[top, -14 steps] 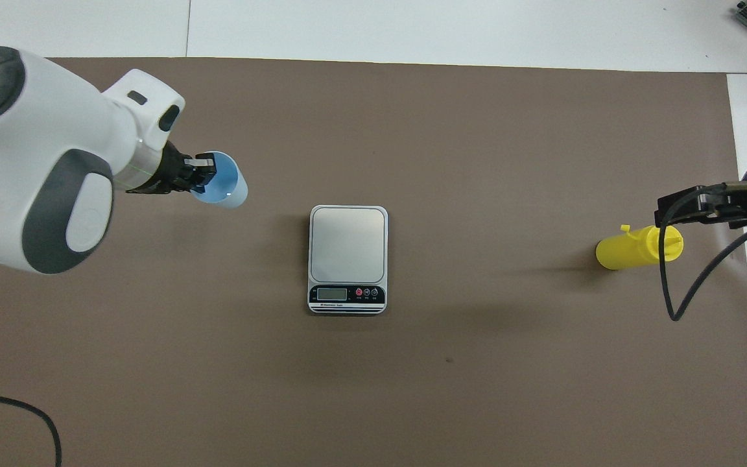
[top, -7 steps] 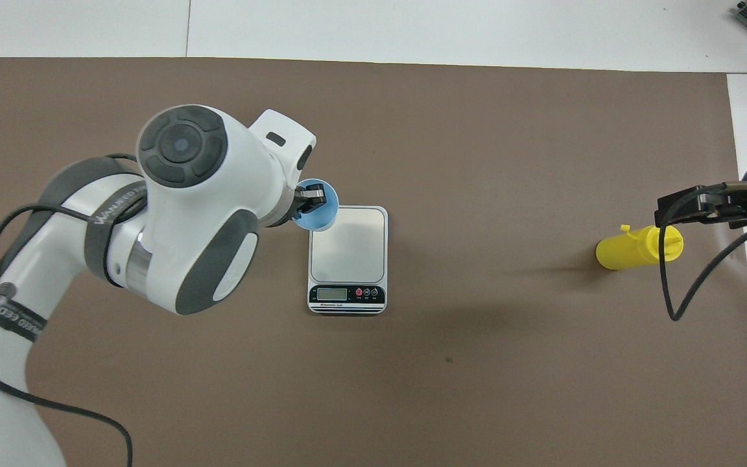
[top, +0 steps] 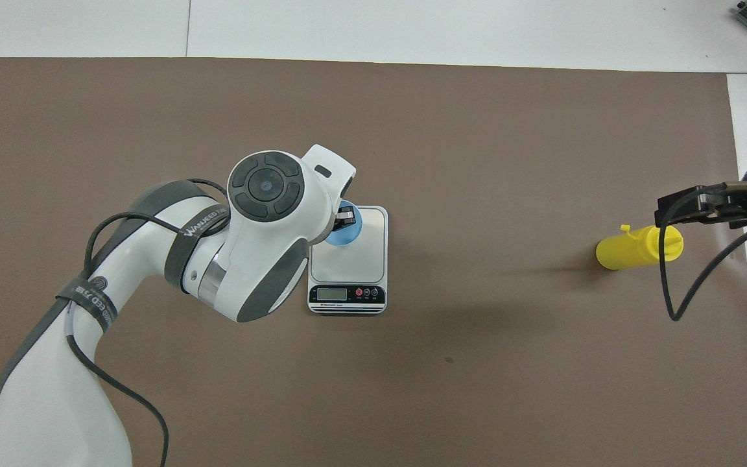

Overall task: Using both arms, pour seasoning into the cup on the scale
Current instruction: 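Lift the blue cup with the left gripper and carry it over the scale, then lower the blue cup onto the scale and open the left gripper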

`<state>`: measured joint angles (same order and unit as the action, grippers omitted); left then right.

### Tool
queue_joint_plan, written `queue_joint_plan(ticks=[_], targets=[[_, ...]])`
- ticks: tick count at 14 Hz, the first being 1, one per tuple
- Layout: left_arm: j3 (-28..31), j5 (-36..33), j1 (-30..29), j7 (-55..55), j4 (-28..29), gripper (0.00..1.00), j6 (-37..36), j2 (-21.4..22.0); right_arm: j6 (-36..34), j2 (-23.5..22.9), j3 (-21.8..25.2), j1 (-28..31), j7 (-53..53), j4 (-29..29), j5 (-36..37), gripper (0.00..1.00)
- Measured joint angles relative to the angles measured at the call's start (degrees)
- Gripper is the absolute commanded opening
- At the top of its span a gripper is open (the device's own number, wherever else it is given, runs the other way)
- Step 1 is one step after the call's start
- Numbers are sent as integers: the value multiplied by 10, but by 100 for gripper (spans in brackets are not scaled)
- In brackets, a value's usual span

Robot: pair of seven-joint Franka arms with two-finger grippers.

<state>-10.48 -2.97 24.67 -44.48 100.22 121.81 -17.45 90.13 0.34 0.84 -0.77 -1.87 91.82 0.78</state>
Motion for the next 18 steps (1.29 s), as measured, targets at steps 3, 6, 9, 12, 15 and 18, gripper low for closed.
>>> queue_joint_plan(ticks=[3, 6, 9, 12, 15, 18], targets=[[0, -3, 2, -4, 7, 0, 15, -1, 0, 0, 0, 0, 0, 0, 0, 100], [0, -3, 3, -7, 25, 0, 39, -1, 0, 0, 0, 0, 0, 0, 0, 100], [0, -3, 4, -8, 31, 0, 51, -1, 0, 0, 0, 0, 0, 0, 0, 100], [0, -4, 4, -8, 32, 100, 54, -1, 0, 0, 0, 0, 0, 0, 0, 100], [2, -4, 4, -6, 32, 100, 53, 2, 0, 0, 0, 0, 0, 0, 0, 100], [14, -5, -6, 19, 20, 100, 16, 28, 0, 0, 0, 0, 0, 0, 0, 100]])
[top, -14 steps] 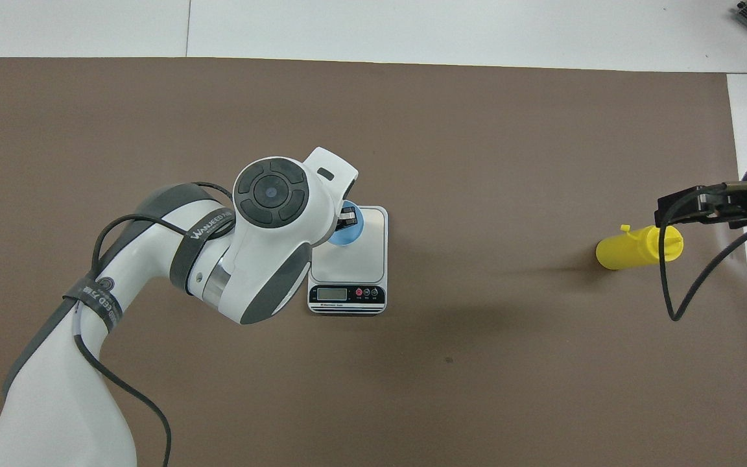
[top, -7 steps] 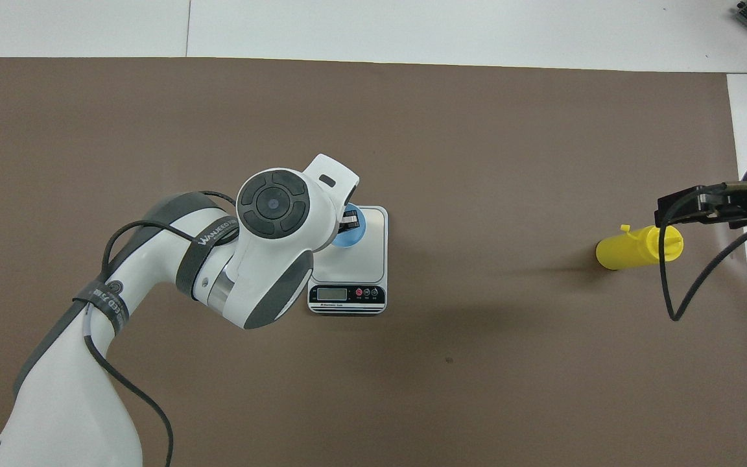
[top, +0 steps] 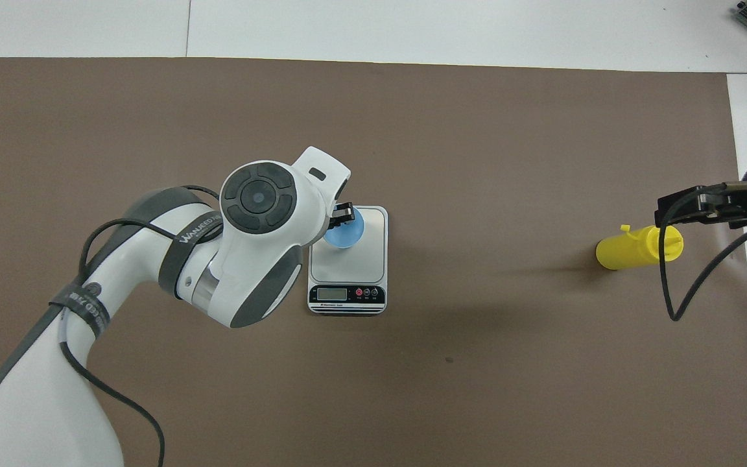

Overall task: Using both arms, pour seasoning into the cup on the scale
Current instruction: 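Lower the blue cup onto the scale and open the left gripper, then withdraw the left gripper while the right gripper reaches the yellow bottle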

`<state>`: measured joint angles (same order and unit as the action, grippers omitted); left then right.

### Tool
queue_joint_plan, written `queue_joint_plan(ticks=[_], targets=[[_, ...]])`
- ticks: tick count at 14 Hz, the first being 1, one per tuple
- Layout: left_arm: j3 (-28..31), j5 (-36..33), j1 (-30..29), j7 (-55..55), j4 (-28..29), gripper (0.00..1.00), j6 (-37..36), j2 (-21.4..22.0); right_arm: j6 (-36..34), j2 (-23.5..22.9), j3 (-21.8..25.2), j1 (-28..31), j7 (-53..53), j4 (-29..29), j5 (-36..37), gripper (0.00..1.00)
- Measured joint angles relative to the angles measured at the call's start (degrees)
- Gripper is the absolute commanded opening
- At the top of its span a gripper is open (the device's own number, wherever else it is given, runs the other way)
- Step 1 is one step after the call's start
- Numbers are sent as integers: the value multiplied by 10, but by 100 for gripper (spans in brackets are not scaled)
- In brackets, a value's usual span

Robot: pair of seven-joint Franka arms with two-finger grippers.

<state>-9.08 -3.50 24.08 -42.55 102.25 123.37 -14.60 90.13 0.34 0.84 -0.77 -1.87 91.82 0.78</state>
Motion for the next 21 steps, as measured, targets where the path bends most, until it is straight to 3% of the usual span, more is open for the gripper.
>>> queue_joint_plan(ticks=[13, 17, 21], targets=[[8, 22, -222, 376, -16, 100, -187, 128, 26, 0, 5, 11, -9, 1, 0, 100], [10, 26, -243, 412, -27, 100, -227, 153, 51, -4, 7, 33, -117, 6, -2, 100], [9, 27, -244, 413, -91, 100, -298, 156, 76, -47, 8, 72, -215, 11, -37, 100]])
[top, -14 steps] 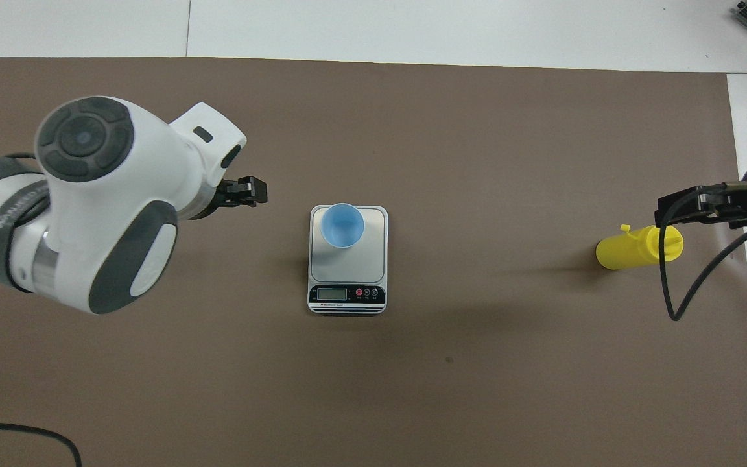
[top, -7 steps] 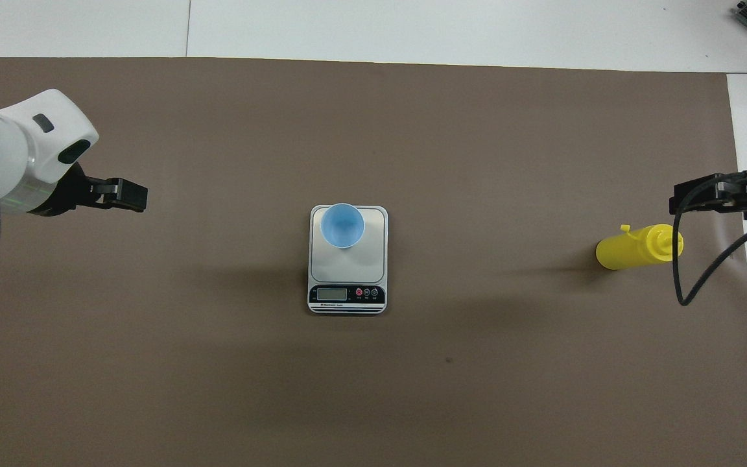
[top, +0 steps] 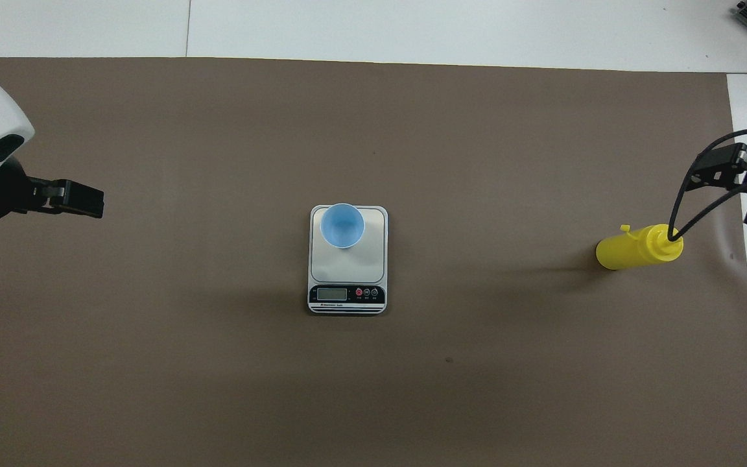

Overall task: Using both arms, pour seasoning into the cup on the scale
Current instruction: 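Withdraw the left gripper while the right gripper reaches the yellow bottle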

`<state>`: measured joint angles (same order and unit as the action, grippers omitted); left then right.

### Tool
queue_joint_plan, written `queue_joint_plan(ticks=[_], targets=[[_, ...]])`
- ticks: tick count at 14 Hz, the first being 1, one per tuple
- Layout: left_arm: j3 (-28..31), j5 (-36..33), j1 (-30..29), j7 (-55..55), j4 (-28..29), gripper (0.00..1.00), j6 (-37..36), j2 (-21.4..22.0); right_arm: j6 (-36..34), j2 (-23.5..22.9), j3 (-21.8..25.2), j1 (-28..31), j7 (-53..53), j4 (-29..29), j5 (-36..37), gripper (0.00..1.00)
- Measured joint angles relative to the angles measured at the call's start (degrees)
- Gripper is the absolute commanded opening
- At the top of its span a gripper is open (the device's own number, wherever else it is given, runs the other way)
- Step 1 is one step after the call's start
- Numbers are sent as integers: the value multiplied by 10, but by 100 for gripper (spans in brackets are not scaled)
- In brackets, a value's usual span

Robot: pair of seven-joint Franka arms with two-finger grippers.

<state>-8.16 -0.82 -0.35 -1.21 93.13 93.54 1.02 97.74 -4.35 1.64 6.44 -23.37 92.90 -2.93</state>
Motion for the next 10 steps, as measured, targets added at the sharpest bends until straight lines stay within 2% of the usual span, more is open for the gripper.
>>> queue_joint_plan(ticks=[6, 10], targets=[[1, 0, -24, 50, -9, 100, -21, -1, 22, -79, 2, 62, -74, -5, -36, 100], [2, 0, -26, 49, -9, 100, -24, -1, 23, -129, 2, 85, -82, -6, -42, 100]])
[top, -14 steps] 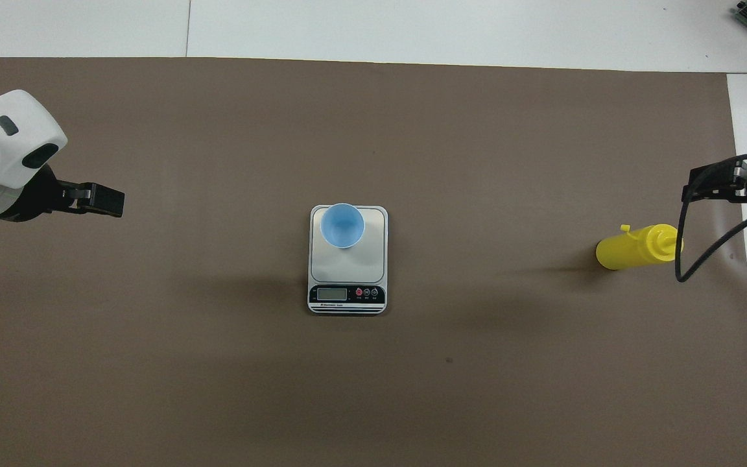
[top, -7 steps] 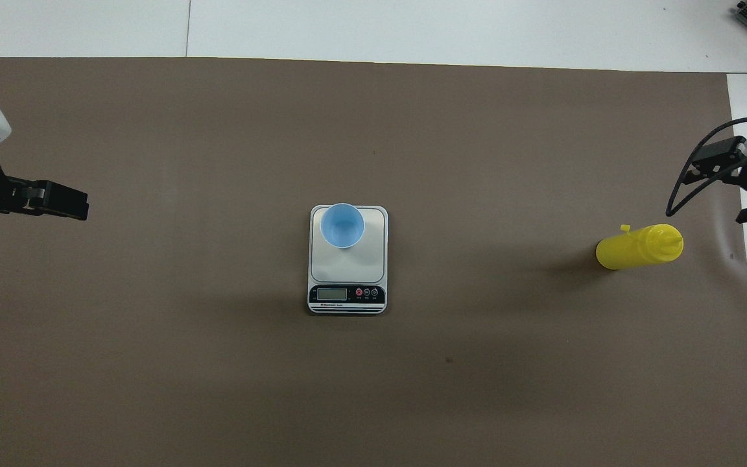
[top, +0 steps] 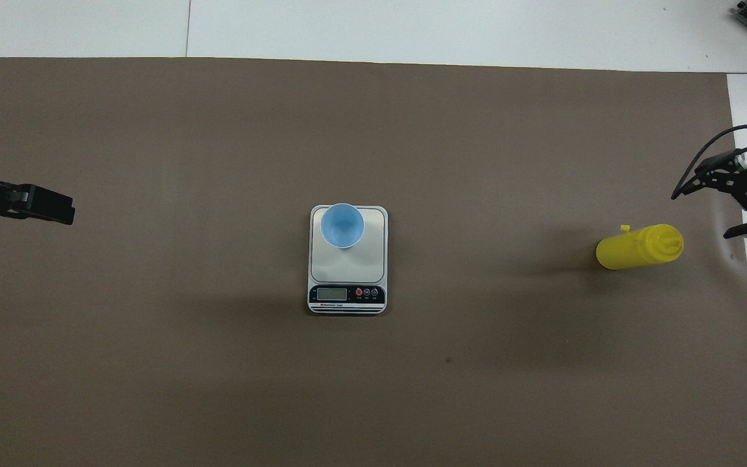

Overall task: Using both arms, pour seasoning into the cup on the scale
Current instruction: 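Withdraw the left gripper while the right gripper reaches the yellow bottle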

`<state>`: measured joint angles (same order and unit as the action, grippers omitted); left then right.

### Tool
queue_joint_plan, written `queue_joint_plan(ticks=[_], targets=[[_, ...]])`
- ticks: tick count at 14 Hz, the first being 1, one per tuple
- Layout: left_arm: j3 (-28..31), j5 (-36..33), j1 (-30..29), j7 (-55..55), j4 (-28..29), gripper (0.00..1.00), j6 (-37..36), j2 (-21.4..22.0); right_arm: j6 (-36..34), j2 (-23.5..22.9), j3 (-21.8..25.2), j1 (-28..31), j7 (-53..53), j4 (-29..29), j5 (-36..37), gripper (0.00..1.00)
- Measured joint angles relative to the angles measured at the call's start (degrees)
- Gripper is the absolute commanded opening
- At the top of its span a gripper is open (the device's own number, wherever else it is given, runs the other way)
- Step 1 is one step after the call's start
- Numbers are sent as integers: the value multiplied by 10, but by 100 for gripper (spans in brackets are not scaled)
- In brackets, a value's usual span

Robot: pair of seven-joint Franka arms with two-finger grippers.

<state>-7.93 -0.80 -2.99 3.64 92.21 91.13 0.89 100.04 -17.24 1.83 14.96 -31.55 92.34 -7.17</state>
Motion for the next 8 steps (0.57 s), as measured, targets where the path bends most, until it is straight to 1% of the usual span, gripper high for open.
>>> queue_joint_plan(ticks=[4, 8], targets=[[0, 0, -4, 0, -6, 100, -1, 0, -2, -45, 0, 14, -6, 0, -40, 100], [0, 0, -4, -3, 6, 100, -6, 3, -38, -90, 0, 39, -7, 0, -104, 100]])
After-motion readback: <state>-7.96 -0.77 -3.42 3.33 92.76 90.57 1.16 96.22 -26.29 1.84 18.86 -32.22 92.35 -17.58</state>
